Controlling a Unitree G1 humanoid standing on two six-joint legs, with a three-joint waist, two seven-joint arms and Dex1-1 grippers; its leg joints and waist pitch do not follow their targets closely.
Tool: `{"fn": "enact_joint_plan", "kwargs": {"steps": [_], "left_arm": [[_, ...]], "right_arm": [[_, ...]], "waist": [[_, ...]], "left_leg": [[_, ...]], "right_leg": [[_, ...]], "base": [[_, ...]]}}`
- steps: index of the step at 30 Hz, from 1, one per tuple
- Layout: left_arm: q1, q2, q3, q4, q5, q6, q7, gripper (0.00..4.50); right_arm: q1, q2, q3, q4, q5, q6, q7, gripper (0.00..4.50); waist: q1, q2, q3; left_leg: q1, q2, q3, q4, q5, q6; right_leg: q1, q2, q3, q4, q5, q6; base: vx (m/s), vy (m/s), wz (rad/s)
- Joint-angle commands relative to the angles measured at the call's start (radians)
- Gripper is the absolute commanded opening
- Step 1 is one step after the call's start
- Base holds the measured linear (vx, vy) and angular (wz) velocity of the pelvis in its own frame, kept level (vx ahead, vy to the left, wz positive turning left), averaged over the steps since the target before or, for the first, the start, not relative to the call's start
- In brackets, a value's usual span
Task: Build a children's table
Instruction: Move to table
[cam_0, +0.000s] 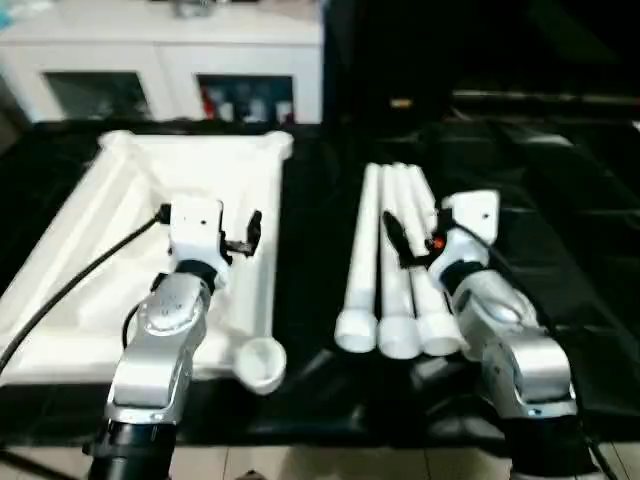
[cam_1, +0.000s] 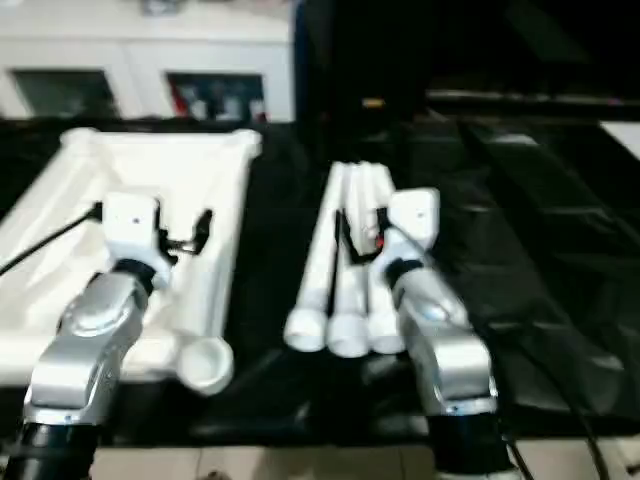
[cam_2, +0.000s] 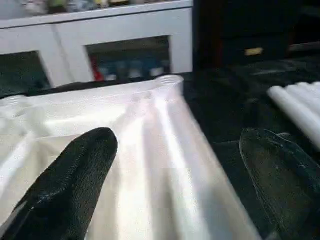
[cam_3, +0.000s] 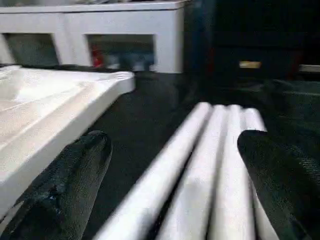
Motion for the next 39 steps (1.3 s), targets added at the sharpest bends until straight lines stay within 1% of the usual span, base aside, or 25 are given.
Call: {"fn": "enact_joint_plan", "kwargs": {"steps": [1,5,8,11,13,14,16,17,19,20,21,22,23,24,25,26,27,30,32,34,35,36,37,38,39], "left_arm": [[-0.001,0.005,0.002,-0.002,0.002,-0.001,-0.006,4.50],[-0.006,0.007,-0.004,0.005,0.003,-0.005,0.001,4.50],[-0.012,0.007,-0.007,0.009,0.008,-0.007,-0.003,4.50],[-0.016,0.008,-0.004,0.013,0.010,-0.009,-0.009,4.50],[-0.019,0.010,-0.004,0.014,0.010,-0.008,-0.011,4.50],[-0.019,0.010,-0.004,0.014,0.010,-0.008,-0.011,4.50],[-0.024,0.012,-0.005,0.020,0.010,-0.011,-0.013,4.50],[-0.025,0.012,-0.005,0.021,0.010,-0.012,-0.013,4.50],[-0.026,0.014,-0.007,0.021,0.010,-0.013,-0.013,4.50],[-0.026,0.014,-0.008,0.020,0.013,-0.017,-0.013,4.50],[-0.026,0.013,-0.009,0.019,0.014,-0.019,-0.013,4.50],[-0.028,0.018,-0.018,0.019,0.035,-0.028,-0.002,4.50],[-0.031,0.024,-0.029,0.019,0.059,-0.034,0.010,4.50],[-0.033,0.030,-0.044,0.020,0.081,-0.038,0.019,4.50],[-0.032,0.030,-0.045,0.021,0.080,-0.038,0.017,4.50],[-0.032,0.029,-0.045,0.023,0.078,-0.038,0.014,4.50],[-0.032,0.029,-0.045,0.023,0.078,-0.038,0.014,4.50],[-0.027,0.023,-0.040,0.022,0.077,-0.039,0.021,4.50],[-0.027,0.020,-0.037,0.023,0.080,-0.038,0.026,4.50],[-0.030,0.008,-0.028,0.025,0.076,-0.047,0.039,4.50],[-0.031,0.001,-0.023,0.026,0.073,-0.040,0.049,4.50],[-0.031,0.000,-0.022,0.025,0.069,-0.037,0.047,4.50],[-0.031,-0.001,-0.022,0.024,0.063,-0.032,0.043,4.50],[-0.030,-0.003,-0.023,0.026,0.052,-0.024,0.031,4.50],[-0.029,-0.003,-0.023,0.026,0.051,-0.024,0.029,4.50]], "right_arm": [[0.009,-0.007,-0.005,-0.026,0.005,0.008,-0.002,4.47],[0.012,-0.002,-0.013,-0.027,-0.005,0.010,0.006,4.47],[0.010,-0.002,-0.012,-0.025,-0.005,0.010,0.005,4.47],[0.008,-0.003,-0.009,-0.023,-0.005,0.007,0.002,4.47],[0.008,-0.001,-0.010,-0.022,-0.005,0.005,0.001,4.47],[0.008,-0.001,-0.010,-0.022,-0.005,0.005,0.001,4.47],[0.007,0.003,-0.010,-0.017,-0.009,0.001,0.000,4.47],[0.007,0.004,-0.010,-0.015,-0.010,0.000,-0.001,4.47],[0.006,0.007,-0.010,-0.013,-0.013,-0.001,-0.002,4.47],[0.006,0.008,-0.010,-0.012,-0.013,-0.002,-0.003,4.47],[0.006,0.008,-0.010,-0.012,-0.013,-0.002,-0.003,4.47],[0.006,0.009,-0.010,-0.011,-0.015,-0.003,-0.003,4.47],[0.007,0.009,-0.011,-0.010,-0.015,-0.004,-0.002,4.47],[0.007,0.007,-0.013,-0.010,-0.015,-0.005,-0.001,4.47],[0.007,0.007,-0.013,-0.009,-0.015,-0.005,-0.001,4.47],[0.006,0.007,-0.012,-0.009,-0.016,-0.005,-0.002,4.47],[0.006,0.007,-0.012,-0.009,-0.016,-0.005,-0.002,4.47],[0.006,0.003,-0.014,-0.006,-0.018,-0.006,-0.003,4.47],[0.006,0.002,-0.017,-0.003,-0.019,-0.007,-0.002,4.47],[0.005,0.000,-0.021,-0.003,-0.020,-0.005,-0.001,4.47],[0.005,0.000,-0.022,-0.004,-0.020,-0.005,0.000,4.47],[0.005,-0.001,-0.023,-0.004,-0.021,-0.004,0.000,4.47],[0.005,-0.002,-0.024,-0.004,-0.022,-0.003,0.001,4.47],[0.002,-0.002,-0.027,-0.003,-0.022,-0.001,0.000,4.47],[0.002,-0.003,-0.027,-0.003,-0.022,-0.001,0.000,4.47]], "waist": [[-0.003,0.004,-0.053],[0.002,-0.006,-0.045],[0.031,-0.012,-0.044],[0.032,0.004,-0.044],[-0.006,0.032,-0.061],[-0.036,0.060,-0.066],[-0.037,0.036,-0.053],[-0.035,0.034,-0.053],[-0.033,-0.019,-0.052],[0.017,-0.063,-0.055],[-0.025,-0.038,-0.050],[-0.018,-0.049,-0.036],[-0.011,-0.033,-0.030],[-0.027,-0.007,-0.035],[-0.044,0.029,-0.037],[-0.084,0.051,-0.046],[-0.098,0.077,-0.039],[-0.093,0.082,-0.051],[-0.093,0.070,-0.062],[-0.082,0.035,-0.071],[-0.074,-0.007,-0.071],[-0.029,-0.074,-0.082],[-0.029,-0.074,-0.082],[-0.010,-0.064,-0.060],[0.007,-0.051,-0.047]], "left_leg": [[0.030,0.076,-0.012,-0.079,-0.035,0.028],[0.019,0.067,0.016,-0.083,-0.196,0.057],[-0.022,0.084,-0.012,0.010,-0.122,0.149],[-0.027,0.082,-0.024,-0.024,-0.121,0.163],[0.052,0.053,-0.001,-0.099,-0.079,0.256],[0.105,0.051,-0.010,-0.125,0.001,0.366],[0.063,0.097,0.003,-0.155,0.075,0.433],[0.062,0.097,0.009,-0.162,0.042,0.417],[0.050,0.081,0.024,-0.172,-0.187,0.252],[-0.024,-0.006,-0.005,0.105,-0.284,0.084],[-0.113,-0.029,-0.105,0.231,-0.222,-0.015],[-0.109,-0.040,-0.088,0.207,-0.202,-0.133],[-0.058,-0.028,-0.081,0.163,-0.188,-0.147],[0.004,0.003,-0.067,0.029,-0.150,-0.104],[0.016,0.021,-0.073,-0.029,-0.165,-0.106],[0.053,0.127,-0.134,-0.110,-0.489,-0.123],[0.068,0.185,-0.177,-0.160,-0.589,-0.185],[0.083,0.211,-0.186,-0.156,-0.296,-0.094],[0.095,0.206,-0.189,-0.154,-0.237,-0.012],[0.085,0.160,-0.168,-0.151,-0.090,0.218],[0.038,0.087,-0.113,-0.109,-0.107,0.290],[-0.046,-0.066,0.013,0.105,-0.151,0.247],[-0.046,-0.066,0.013,0.105,-0.151,0.247],[-0.056,-0.049,0.019,0.121,-0.113,0.133],[-0.043,-0.038,0.005,0.083,-0.071,0.050]], "right_leg": [[0.042,-0.085,0.044,-0.069,0.207,-0.225],[0.050,-0.134,0.071,-0.114,-0.080,-0.226],[0.071,-0.277,0.141,-0.180,-0.296,-0.201],[0.060,-0.232,0.098,-0.175,-0.402,-0.167],[0.007,-0.068,0.009,-0.094,-0.224,-0.127],[-0.047,0.008,-0.058,0.027,-0.130,-0.061],[-0.071,-0.011,-0.079,0.116,-0.093,0.069],[-0.065,-0.020,-0.080,0.113,-0.086,0.071],[-0.034,-0.089,-0.018,0.019,-0.071,0.064],[-0.024,-0.347,0.155,-0.153,-0.220,0.099],[0.025,-0.365,0.156,-0.145,-0.254,0.107],[0.048,-0.269,0.048,-0.132,-0.303,0.057],[0.026,-0.238,0.018,-0.137,-0.340,-0.030],[0.031,-0.149,-0.065,-0.125,-0.399,-0.173],[0.037,-0.095,-0.077,-0.103,-0.351,-0.180],[0.010,-0.027,-0.062,-0.050,-0.201,-0.110],[-0.005,-0.025,-0.047,0.011,-0.003,-0.100],[-0.059,-0.011,-0.045,0.074,-0.051,-0.095],[-0.061,-0.017,-0.037,0.070,-0.071,-0.100],[-0.041,-0.034,-0.013,0.030,-0.026,-0.204],[0.003,-0.073,0.025,-0.039,0.079,-0.340],[0.070,-0.117,0.059,-0.136,0.156,-0.415],[0.070,-0.117,0.059,-0.136,0.156,-0.415],[0.063,-0.142,0.062,-0.130,0.107,-0.309],[0.055,-0.149,0.064,-0.135,0.029,-0.118]], "base": [[0.000,0.000,0.00],[-0.054,0.035,0.03],[-0.048,0.081,-0.01],[-0.024,0.169,-0.16],[-0.019,0.220,-0.08],[-0.024,0.230,0.03],[-0.038,0.195,0.06],[-0.073,0.155,-0.07],[-0.106,0.133,-0.17],[-0.077,0.133,-0.09],[-0.065,0.163,-0.36],[-0.065,0.163,-0.36],[-0.109,0.209,-0.51],[-0.082,0.249,-0.17],[-0.082,0.249,-0.17],[-0.092,0.200,0.12],[-0.102,0.152,0.16],[-0.071,0.103,0.05],[-0.051,-0.006,-0.02],[-0.061,-0.112,-0.08],[-0.068,-0.172,-0.09],[-0.066,-0.193,-0.02],[-0.066,-0.193,-0.02],[-0.060,-0.201,-0.04],[-0.060,-0.191,-0.07]]}}
